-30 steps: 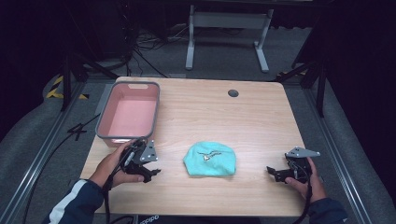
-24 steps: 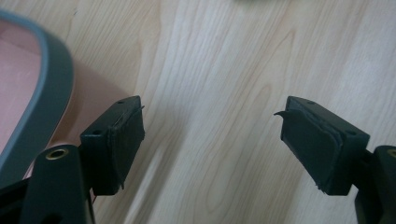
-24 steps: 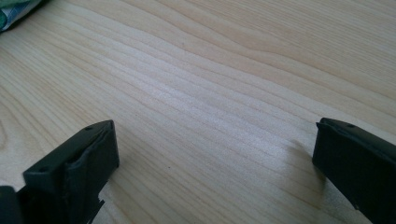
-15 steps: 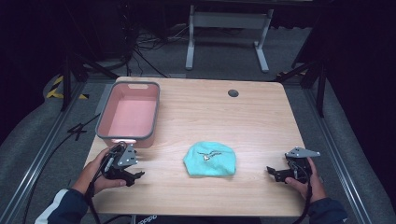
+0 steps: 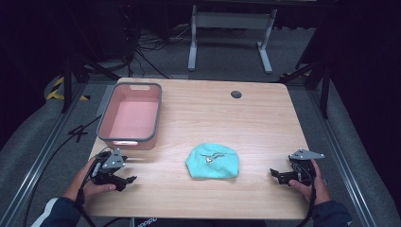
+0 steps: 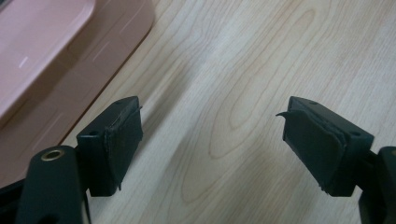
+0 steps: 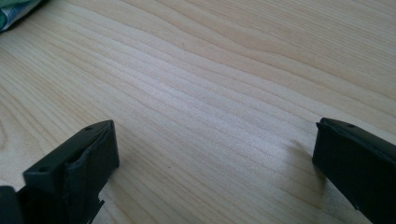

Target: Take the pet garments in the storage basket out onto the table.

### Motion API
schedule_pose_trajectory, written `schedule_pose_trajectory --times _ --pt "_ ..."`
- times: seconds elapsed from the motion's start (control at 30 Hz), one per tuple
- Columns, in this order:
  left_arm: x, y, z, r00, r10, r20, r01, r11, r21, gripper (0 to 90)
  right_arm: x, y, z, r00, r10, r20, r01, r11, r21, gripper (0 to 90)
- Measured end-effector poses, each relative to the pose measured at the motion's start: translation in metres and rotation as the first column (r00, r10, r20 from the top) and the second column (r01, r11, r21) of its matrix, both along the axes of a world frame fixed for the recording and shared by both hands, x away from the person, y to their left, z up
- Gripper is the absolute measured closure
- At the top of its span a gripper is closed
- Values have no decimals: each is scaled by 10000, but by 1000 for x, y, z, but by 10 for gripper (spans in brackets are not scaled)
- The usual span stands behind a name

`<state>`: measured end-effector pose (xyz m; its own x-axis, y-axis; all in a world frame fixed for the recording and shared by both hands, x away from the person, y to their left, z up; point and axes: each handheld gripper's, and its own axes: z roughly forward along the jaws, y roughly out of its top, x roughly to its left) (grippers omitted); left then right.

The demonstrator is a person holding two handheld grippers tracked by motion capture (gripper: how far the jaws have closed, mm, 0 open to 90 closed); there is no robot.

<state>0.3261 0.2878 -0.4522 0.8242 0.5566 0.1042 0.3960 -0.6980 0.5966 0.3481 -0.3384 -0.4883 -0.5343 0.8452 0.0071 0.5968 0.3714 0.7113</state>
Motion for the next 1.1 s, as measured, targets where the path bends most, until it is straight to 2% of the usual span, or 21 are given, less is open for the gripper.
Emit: schedule_pose_trajectory --times 0.13,0.17,0.27,0.33,0.4,0.47,0.53,1.1 --pt "-1 6 -3 9998 110 -155 -113 9997 -198 198 0 0 0 10000 14 10 -14 10000 -24 7" --pt "-2 10 -6 9996 173 -223 -182 9989 -423 197 0 0 0 10000 0 -1 0 10000 -15 7" --pt "-2 14 -9 9993 294 -249 -310 9973 -671 193 -1 0 0 10000 -15 -18 15 10000 15 7" --pt "-3 17 -14 9980 462 -437 -501 9945 -921 193 -1 -1 0 10000 -17 -25 17 10000 16 7" --pt "-4 19 -22 9970 584 -509 -624 9947 -812 194 -1 -1 0 10000 -17 -24 17 10000 16 7" --pt "-5 23 -26 9952 801 -568 -870 9875 -1316 163 -1 -1 0 10000 -19 -24 19 10000 14 7" --pt "-7 25 -30 9955 881 -356 -928 9821 -1641 156 -1 -1 0 10000 -18 -26 18 10000 13 7" --pt "-8 25 -30 9948 953 -360 -1000 9813 -1645 145 -2 -1 0 10000 -93 -11 93 10000 5 7"
